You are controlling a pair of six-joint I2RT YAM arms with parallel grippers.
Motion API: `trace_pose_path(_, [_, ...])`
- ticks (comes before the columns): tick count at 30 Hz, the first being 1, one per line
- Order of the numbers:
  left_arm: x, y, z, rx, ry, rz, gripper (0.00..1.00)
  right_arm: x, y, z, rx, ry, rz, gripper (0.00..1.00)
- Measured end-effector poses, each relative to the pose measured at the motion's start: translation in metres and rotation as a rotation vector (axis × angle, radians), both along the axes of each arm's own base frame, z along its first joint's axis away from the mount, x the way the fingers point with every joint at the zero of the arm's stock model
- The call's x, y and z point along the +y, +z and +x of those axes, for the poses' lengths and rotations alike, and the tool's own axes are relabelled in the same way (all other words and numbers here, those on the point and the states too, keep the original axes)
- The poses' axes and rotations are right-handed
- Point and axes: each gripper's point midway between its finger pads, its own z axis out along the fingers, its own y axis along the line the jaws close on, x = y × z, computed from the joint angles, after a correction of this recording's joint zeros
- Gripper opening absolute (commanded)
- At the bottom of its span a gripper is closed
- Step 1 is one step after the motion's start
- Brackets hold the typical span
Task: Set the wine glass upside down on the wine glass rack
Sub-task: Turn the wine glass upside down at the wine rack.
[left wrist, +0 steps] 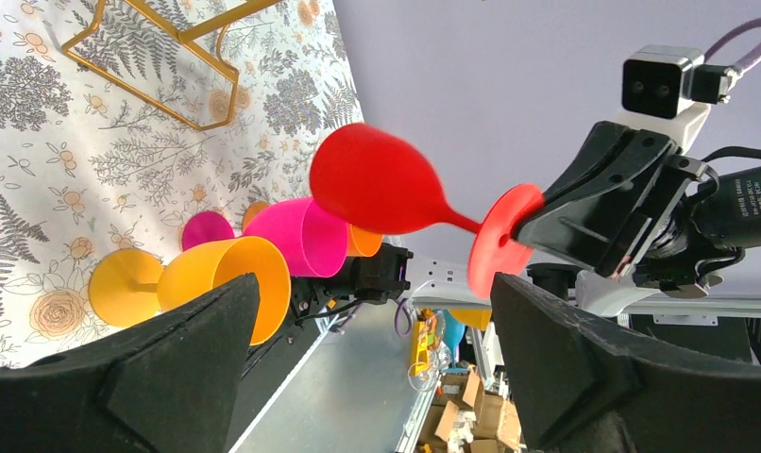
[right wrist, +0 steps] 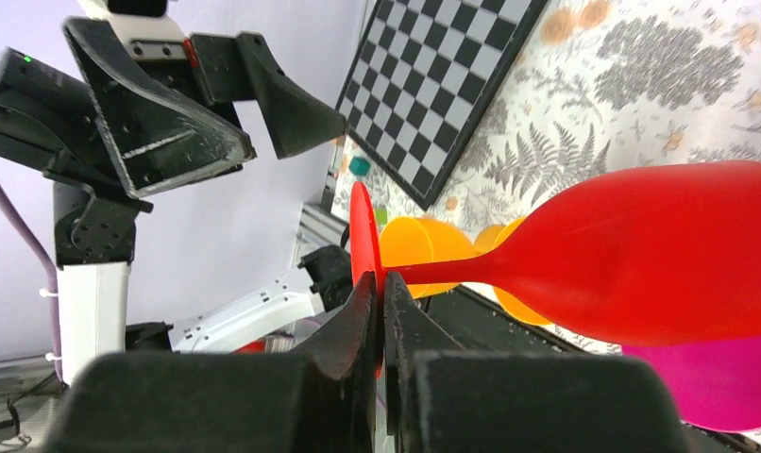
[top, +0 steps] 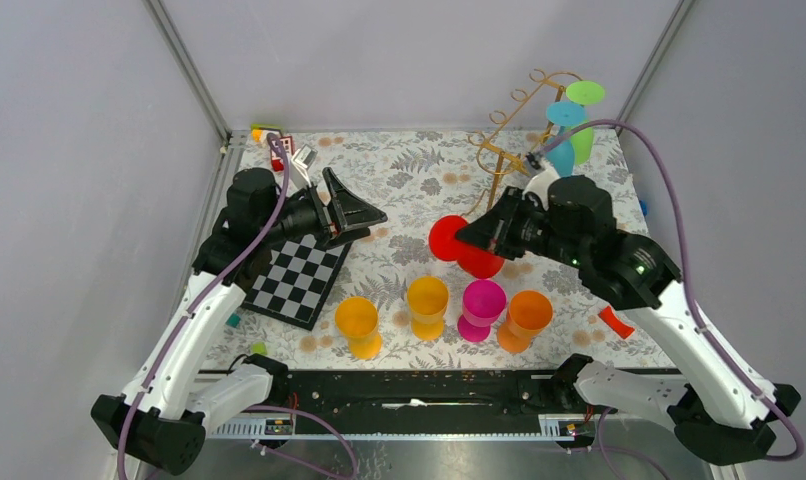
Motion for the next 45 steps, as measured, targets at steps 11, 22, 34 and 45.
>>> trace_pose_path(11, [0.000,-0.001,0.001,-0.001,-0.001,0.004,0.99,-0.050,0.016,0.020,-0.061,-0.168,-0.014,0.00])
trace_pose_path(22, [-0.001,-0.004,0.003,-0.003,-0.004,0.011,0.99,-0.092,0.027,0.028,-0.053,-0.318,-0.047,0.00])
trace_pose_path(34, [0.000,-0.002,0.006,-0.020,-0.010,0.047,0.99,-0.133,0.043,0.048,-0.055,-0.493,-0.036,0.00])
trace_pose_path(45, [0.018,0.012,0.019,-0.183,0.034,0.242,0.99,-0.158,0.057,0.070,-0.051,-0.594,0.005,0.00])
